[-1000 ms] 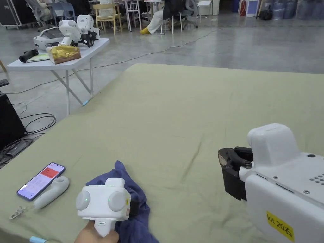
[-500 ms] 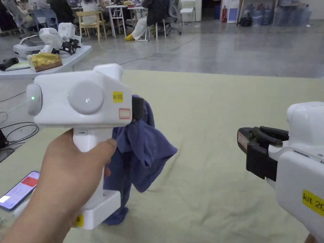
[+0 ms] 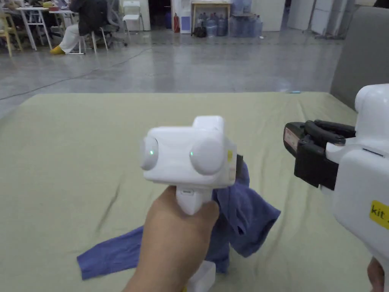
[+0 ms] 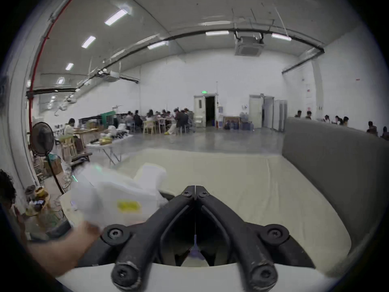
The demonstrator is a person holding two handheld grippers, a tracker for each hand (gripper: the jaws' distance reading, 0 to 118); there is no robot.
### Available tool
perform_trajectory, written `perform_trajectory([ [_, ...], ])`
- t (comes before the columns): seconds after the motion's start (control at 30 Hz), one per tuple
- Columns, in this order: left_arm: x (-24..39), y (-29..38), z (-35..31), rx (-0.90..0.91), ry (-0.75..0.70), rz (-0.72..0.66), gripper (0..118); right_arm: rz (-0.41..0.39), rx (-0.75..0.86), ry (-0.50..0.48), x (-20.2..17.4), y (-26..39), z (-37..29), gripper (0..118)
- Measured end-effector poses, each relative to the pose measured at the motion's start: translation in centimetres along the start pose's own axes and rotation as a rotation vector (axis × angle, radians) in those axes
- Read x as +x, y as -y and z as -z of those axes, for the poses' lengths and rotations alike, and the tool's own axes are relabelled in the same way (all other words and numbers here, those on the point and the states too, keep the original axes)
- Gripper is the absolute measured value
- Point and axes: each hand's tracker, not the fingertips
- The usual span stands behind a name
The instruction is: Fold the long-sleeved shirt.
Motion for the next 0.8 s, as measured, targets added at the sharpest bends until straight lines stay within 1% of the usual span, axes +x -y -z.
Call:
perform_trajectory([
  [0.03, 0.7, 2.0, 3.3, -0.070, -0.002, -0.014, 9, 0.042, -0.060, 0.004, 1.0, 0.5, 0.2, 0],
  [0.07, 1.2, 3.5, 5.9, -0.123, -0.011, -0.016, 9, 0.062, -0.093, 0.004, 1.8, 1.0, 0.6, 0],
  [0.1, 1.4, 5.6, 8.8, -0.169, -0.011, -0.046, 15, 0.067, -0.078, -0.001, 2.7, 1.8, 0.6, 0],
  [0.13, 1.6, 7.8, 11.6, -0.208, -0.005, -0.091, 53, 0.060, -0.076, 0.017, 3.2, 2.6, 0.6, 0],
  [0.17, 1.5, 9.3, 13.4, -0.243, 0.001, -0.120, 86, 0.048, -0.087, 0.049, 3.6, 3.2, 0.5, 0],
  [0.2, 1.2, 10.0, 14.1, -0.272, 0.017, -0.133, 101, 0.045, -0.087, 0.056, 4.0, 3.7, 0.6, 0],
  [0.23, 0.9, 10.4, 14.1, -0.256, 0.022, -0.135, 102, 0.048, -0.082, 0.056, 4.4, 4.2, 0.6, 0],
  [0.3, 0.1, 9.7, 12.1, -0.161, 0.022, -0.173, 102, 0.065, -0.070, 0.061, 5.0, 4.5, 0.6, 0],
  [0.33, -0.8, 8.6, 10.5, -0.120, 0.062, -0.177, 102, 0.072, -0.066, 0.062, 5.2, 4.6, 0.8, 0],
  [0.4, -2.7, 6.7, 6.1, -0.010, 0.106, -0.183, 102, 0.073, -0.054, 0.061, 5.3, 4.7, 1.1, 0],
  [0.47, -5.2, 5.9, 1.6, 0.078, 0.063, -0.185, 102, 0.066, -0.036, 0.068, 4.9, 4.9, 1.6, 0],
  [0.5, -6.2, 6.2, 0.0, 0.083, 0.053, -0.185, 101, 0.058, -0.037, 0.070, 4.7, 5.1, 1.9, 0],
  [0.53, -7.5, 6.8, -1.5, 0.063, 0.029, -0.173, 97, 0.053, -0.044, 0.068, 4.4, 5.5, 2.2, 0],
  [0.57, -8.3, 7.5, -2.4, 0.036, -0.024, -0.162, 87, 0.055, -0.061, 0.047, 4.2, 6.0, 2.5, 0],
  [0.6, -8.9, 8.8, -2.8, -0.002, -0.116, -0.145, 65, 0.080, -0.091, -0.001, 4.1, 6.9, 3.1, 0],
  [0.63, -9.4, 10.3, -2.9, -0.018, -0.169, -0.131, 21, 0.116, -0.119, -0.034, 4.0, 7.8, 3.6, 0],
  [0.67, -10.0, 11.7, -2.8, -0.066, -0.212, -0.127, 0, 0.147, -0.146, -0.050, 3.8, 8.6, 4.1, 0],
  [0.7, -10.6, 13.1, -2.5, -0.087, -0.227, -0.144, 0, 0.170, -0.177, -0.056, 3.7, 9.5, 4.6, 0],
  [0.73, -11.2, 14.4, -2.0, -0.138, -0.216, -0.168, 0, 0.168, -0.210, -0.050, 3.5, 10.6, 5.2, 0],
  [0.8, -12.3, 15.8, -0.8, -0.202, -0.149, -0.238, 0, 0.154, -0.265, -0.036, 3.1, 12.1, 5.8, 0],
])
